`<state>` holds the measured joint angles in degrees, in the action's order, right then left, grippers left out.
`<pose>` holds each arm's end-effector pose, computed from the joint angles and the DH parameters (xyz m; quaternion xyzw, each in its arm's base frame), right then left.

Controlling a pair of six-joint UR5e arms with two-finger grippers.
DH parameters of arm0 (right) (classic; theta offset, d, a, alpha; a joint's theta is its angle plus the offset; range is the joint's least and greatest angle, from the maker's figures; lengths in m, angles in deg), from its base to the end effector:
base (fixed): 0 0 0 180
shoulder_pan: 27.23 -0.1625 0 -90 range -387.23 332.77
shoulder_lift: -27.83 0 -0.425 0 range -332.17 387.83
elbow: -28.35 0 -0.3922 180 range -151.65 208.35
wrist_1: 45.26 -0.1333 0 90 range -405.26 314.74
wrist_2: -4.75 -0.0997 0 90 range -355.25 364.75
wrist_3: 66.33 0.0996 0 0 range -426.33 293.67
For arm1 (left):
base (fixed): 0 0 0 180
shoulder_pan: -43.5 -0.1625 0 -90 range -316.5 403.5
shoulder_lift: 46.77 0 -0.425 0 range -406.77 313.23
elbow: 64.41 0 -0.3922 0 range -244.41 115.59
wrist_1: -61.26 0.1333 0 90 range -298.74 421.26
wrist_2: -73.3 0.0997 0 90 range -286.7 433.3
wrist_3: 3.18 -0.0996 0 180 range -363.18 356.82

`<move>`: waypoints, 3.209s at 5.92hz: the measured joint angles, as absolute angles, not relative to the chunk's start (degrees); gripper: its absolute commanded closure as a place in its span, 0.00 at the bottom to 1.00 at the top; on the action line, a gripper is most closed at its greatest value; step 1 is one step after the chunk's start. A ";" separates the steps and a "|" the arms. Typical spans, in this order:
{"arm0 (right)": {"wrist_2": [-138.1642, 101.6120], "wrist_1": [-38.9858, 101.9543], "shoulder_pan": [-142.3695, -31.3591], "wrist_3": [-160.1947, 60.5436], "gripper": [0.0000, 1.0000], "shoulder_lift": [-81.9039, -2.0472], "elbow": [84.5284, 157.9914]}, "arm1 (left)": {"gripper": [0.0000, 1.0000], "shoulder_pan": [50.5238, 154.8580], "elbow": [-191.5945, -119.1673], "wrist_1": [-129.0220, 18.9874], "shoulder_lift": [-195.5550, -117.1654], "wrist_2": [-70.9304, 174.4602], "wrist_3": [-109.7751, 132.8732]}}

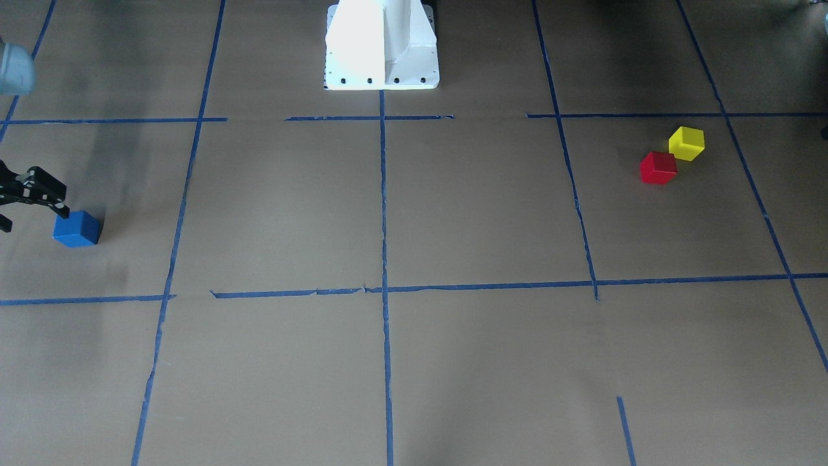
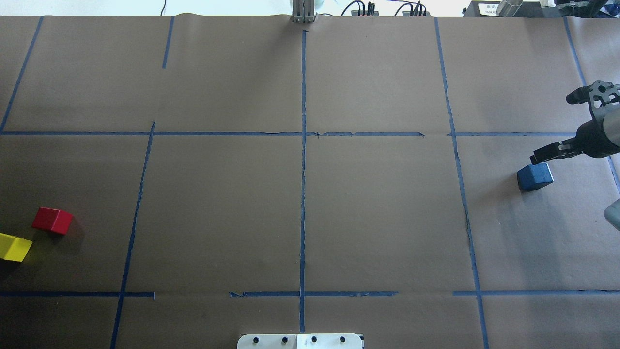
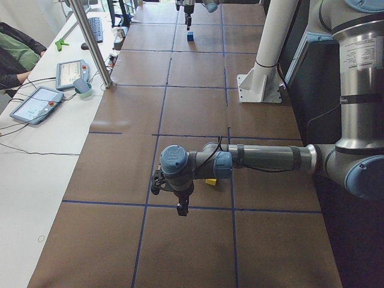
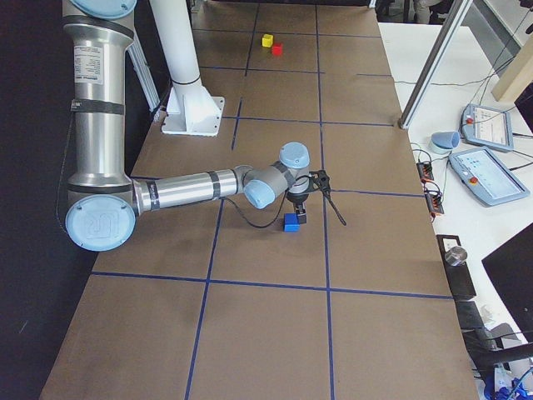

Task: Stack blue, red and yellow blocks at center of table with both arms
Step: 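Reach the right gripper down over the blue cube, then close the right gripper on the blue cube and lift it, then carry the blue cube to the center grid square and lower it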

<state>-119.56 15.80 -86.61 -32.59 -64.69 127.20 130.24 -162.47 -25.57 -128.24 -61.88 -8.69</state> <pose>-0.1883 -0.4696 0.5534 0.0953 -0.3921 -0.0645 0.9127 -0.0384 -0.4271 0.6624 -0.0218 0.3844 0.0584 0.9210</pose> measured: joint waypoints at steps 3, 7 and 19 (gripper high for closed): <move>-118.15 15.48 -83.67 -32.08 0.00 -64.66 123.69 | 0.00 130.20 -162.41 -25.57 -128.24 -61.88 -8.67; -118.05 15.47 -81.42 -31.87 0.95 -64.27 121.89 | 0.00 130.24 -162.41 -25.57 -128.24 -61.88 -8.63; -98.67 36.63 -54.23 11.64 0.27 -12.86 107.72 | 0.00 130.24 -162.50 -25.57 -128.24 -61.88 -8.69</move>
